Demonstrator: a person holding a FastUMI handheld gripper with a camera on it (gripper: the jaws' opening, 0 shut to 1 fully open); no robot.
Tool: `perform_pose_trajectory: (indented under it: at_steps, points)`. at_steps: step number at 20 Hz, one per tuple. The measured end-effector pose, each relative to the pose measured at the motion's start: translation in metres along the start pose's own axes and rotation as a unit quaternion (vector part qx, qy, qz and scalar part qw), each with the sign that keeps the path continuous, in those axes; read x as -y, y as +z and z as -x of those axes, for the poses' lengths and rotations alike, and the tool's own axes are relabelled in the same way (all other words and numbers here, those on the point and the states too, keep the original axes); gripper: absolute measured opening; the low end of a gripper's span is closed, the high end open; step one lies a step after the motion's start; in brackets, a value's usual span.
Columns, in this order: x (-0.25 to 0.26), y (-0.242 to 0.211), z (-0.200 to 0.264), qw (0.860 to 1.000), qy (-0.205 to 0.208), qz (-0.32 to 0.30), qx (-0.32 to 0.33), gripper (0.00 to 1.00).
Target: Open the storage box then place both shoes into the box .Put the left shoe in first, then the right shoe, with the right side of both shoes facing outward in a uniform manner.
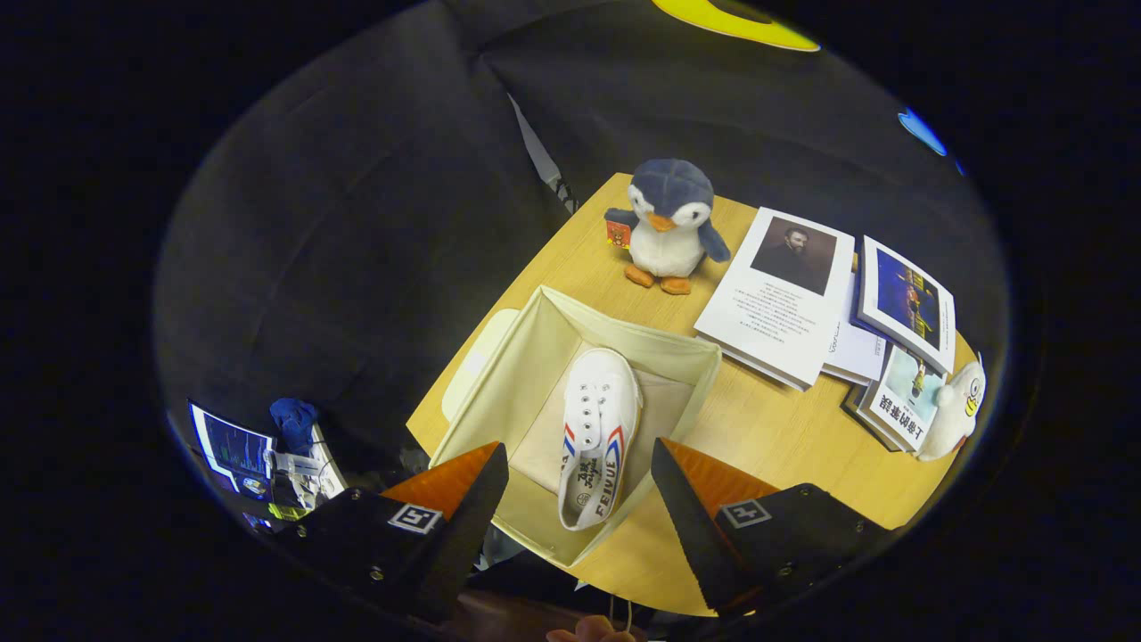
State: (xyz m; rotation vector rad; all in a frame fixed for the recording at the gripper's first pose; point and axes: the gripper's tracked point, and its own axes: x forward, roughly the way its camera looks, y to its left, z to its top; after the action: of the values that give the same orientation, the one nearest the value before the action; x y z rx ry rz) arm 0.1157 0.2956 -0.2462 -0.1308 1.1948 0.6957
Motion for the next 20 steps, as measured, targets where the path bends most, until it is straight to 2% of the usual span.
perform_pose_trajectory:
  at_steps: [3, 6, 9, 12, 14, 16, 20]
  points:
    - [0.019, 0.001, 0.028, 0.999, -0.01, -0.014, 0.035, 0.98]
    - [0.043, 0.002, 0.063, 0.995, -0.041, -0.019, 0.085, 0.98]
    - [0.073, 0.007, 0.108, 0.982, -0.085, -0.021, 0.167, 0.98]
    - [0.087, 0.002, 0.159, 0.961, -0.111, -0.038, 0.249, 0.98]
    - [0.104, 0.001, 0.198, 0.937, -0.148, -0.041, 0.314, 0.98]
    - [0.118, 0.004, 0.239, 0.902, -0.188, -0.041, 0.386, 0.97]
    - [0.131, 0.005, 0.325, 0.806, -0.251, -0.021, 0.536, 0.97]
